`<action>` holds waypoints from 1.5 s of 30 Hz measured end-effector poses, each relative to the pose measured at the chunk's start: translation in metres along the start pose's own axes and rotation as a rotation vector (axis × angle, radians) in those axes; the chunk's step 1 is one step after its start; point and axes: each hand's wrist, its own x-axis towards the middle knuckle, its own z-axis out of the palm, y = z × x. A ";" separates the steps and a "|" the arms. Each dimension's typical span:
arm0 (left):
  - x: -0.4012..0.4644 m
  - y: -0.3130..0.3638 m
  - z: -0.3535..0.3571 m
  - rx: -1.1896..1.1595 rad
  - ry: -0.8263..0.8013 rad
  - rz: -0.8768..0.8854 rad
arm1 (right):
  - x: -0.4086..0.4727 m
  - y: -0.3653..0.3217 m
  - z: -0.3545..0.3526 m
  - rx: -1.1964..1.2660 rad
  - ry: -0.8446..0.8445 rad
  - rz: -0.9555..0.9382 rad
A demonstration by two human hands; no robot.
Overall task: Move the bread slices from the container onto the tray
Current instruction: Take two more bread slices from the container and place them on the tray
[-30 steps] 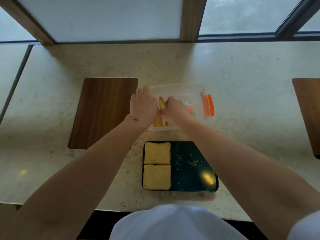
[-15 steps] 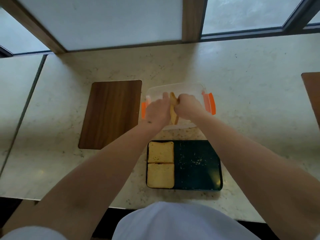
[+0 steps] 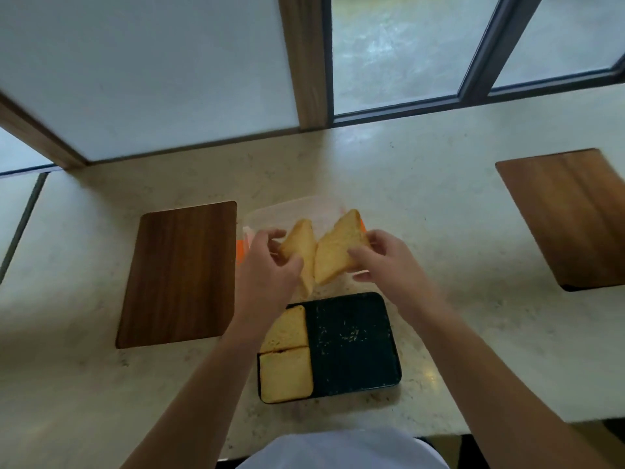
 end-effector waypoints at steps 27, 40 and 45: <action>-0.104 -0.136 0.028 -0.579 -0.027 -0.666 | -0.032 0.164 0.016 0.064 0.234 0.542; -0.108 -0.130 0.028 -0.519 -0.203 -0.696 | -0.035 0.175 0.001 -1.325 0.035 -0.140; -0.107 -0.133 0.034 -0.480 -0.245 -0.722 | -0.024 0.174 0.005 -1.406 -0.046 -0.148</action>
